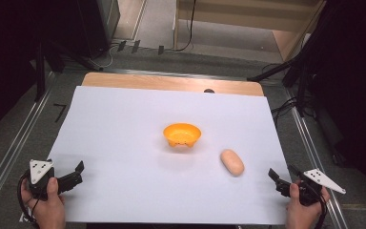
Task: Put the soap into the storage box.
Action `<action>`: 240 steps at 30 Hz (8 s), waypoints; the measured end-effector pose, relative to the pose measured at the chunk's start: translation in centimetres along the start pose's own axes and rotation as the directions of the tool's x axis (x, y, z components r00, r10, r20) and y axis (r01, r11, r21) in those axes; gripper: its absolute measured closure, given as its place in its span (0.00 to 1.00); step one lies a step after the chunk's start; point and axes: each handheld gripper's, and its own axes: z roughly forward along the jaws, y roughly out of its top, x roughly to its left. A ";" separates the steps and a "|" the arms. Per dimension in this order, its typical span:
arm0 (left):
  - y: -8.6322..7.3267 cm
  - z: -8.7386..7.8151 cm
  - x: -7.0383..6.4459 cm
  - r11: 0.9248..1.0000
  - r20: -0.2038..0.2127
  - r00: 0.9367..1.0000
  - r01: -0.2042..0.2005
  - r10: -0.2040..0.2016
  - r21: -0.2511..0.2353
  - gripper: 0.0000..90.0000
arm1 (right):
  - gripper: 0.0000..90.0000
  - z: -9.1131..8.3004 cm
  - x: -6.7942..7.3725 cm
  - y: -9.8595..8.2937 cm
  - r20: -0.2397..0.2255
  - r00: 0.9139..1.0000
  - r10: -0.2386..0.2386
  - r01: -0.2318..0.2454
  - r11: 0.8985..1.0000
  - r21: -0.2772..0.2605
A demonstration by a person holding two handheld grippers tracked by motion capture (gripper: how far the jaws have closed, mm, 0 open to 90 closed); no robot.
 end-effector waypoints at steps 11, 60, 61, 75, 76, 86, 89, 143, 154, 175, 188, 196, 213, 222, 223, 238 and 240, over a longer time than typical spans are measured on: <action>0.0 0.1 -0.3 0.999 -0.008 1.000 -0.030 0.030 0.013 0.00 | 0.18 -0.1 1.3 2.0 0.011 0.988 -0.154 0.150 0.976 0.159; 0.0 0.3 -0.7 0.998 -0.027 0.997 -0.066 0.067 0.022 0.00 | 0.08 9.6 10.0 7.2 -0.144 0.973 -0.182 0.231 0.728 0.645; 0.0 0.3 -0.7 0.998 -0.027 0.997 -0.066 0.066 0.022 0.00 | 0.07 9.8 10.1 7.2 -0.147 0.973 -0.180 0.232 0.727 0.647; 0.0 0.3 -0.8 0.997 -0.023 0.997 -0.069 0.070 0.024 0.00 | 0.09 12.0 11.5 6.4 -0.138 0.969 -0.204 0.242 0.681 0.692; 0.0 0.3 -0.8 0.997 -0.023 0.997 -0.071 0.072 0.025 0.00 | 0.09 12.1 11.6 6.3 -0.134 0.970 -0.201 0.236 0.680 0.694; 0.0 0.3 -0.8 0.997 -0.023 0.997 -0.073 0.073 0.027 0.00 | 0.17 12.6 12.1 6.3 -0.122 0.969 -0.216 0.238 0.673 0.700; 0.0 0.3 -0.8 0.997 -0.023 0.997 -0.072 0.073 0.026 0.00 | 0.19 12.7 12.3 6.2 -0.113 0.965 -0.235 0.245 0.673 0.698; 0.1 0.5 -0.8 0.996 -0.023 0.997 -0.073 0.074 0.040 0.00 | 0.36 11.8 11.2 8.0 -0.228 0.937 -0.266 0.349 0.660 0.665; 0.1 0.4 -0.7 0.997 -0.017 0.997 -0.070 0.071 0.040 0.00 | 0.36 12.4 12.3 10.2 -0.297 0.910 -0.290 0.415 0.652 0.635; 0.1 0.4 -0.8 0.997 -0.019 0.997 -0.070 0.071 0.038 0.00 | 0.37 14.4 13.1 12.9 -0.406 0.850 -0.335 0.522 0.636 0.569; 0.1 0.4 -0.8 0.996 -0.018 0.997 -0.075 0.075 0.040 0.00 | 0.37 14.9 14.4 14.2 -0.472 0.799 -0.371 0.592 0.620 0.515; 0.1 0.4 -0.8 0.997 -0.020 0.997 -0.074 0.075 0.039 0.00 | 0.36 15.1 15.2 14.6 -0.534 0.735 -0.418 0.663 0.610 0.434; 0.1 0.4 -0.8 0.996 -0.019 0.997 -0.077 0.077 0.038 0.00 | 0.36 17.0 17.3 14.6 -0.651 0.601 -0.464 0.775 0.537 0.333; 0.1 0.4 -0.8 0.996 -0.020 0.997 -0.078 0.078 0.039 0.00 | 0.36 17.7 18.4 15.5 -0.692 0.533 -0.487 0.818 0.506 0.274; 0.1 0.4 -0.8 0.996 -0.020 0.997 -0.077 0.078 0.039 0.00 | 0.36 17.9 18.6 15.6 -0.693 0.524 -0.495 0.825 0.498 0.268; 0.1 0.4 -0.8 0.996 -0.019 0.997 -0.076 0.077 0.040 0.00 | 0.36 19.6 20.5 16.9 -0.739 0.451 -0.500 0.854 0.483 0.195; 0.1 0.4 -0.8 0.996 -0.019 0.997 -0.076 0.077 0.040 0.00 | 0.36 19.8 20.8 16.9 -0.742 0.438 -0.508 0.862 0.470 0.187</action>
